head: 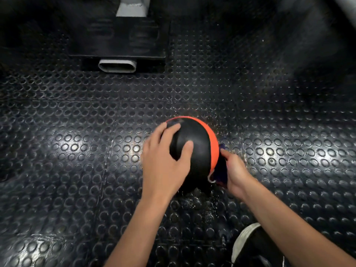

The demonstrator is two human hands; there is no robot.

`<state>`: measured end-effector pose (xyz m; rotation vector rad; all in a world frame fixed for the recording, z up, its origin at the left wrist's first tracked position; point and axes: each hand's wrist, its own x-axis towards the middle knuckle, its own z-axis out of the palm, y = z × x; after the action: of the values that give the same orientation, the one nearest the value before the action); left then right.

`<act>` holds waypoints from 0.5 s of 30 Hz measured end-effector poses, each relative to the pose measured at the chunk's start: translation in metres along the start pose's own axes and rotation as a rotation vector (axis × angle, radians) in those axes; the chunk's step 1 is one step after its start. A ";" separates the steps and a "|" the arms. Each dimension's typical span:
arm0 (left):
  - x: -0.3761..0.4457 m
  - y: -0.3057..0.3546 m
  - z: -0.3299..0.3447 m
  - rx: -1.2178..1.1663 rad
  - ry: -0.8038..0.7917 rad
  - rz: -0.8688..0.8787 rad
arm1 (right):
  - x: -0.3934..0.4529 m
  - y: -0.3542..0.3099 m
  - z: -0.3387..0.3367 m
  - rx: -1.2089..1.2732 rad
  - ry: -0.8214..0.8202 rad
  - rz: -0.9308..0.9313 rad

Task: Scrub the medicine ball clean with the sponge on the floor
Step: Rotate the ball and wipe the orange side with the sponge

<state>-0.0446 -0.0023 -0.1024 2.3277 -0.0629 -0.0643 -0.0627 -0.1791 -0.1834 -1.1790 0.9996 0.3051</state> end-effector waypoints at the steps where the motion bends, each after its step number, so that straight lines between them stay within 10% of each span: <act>1: -0.002 -0.006 0.006 0.016 -0.002 0.034 | 0.002 0.003 -0.004 0.010 0.035 -0.006; 8: 0.012 -0.012 0.025 -0.283 0.114 0.027 | 0.006 0.001 -0.021 0.108 0.081 -0.120; 12: 0.026 -0.022 0.033 -0.425 0.291 -0.387 | 0.009 -0.011 -0.027 0.114 0.097 -0.186; 15: 0.035 -0.036 0.038 -0.520 0.025 -0.715 | 0.009 -0.022 -0.030 0.047 0.081 -0.203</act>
<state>-0.0115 -0.0069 -0.1558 1.7280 0.7164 -0.3613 -0.0576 -0.2165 -0.1783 -1.2466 0.9434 0.0733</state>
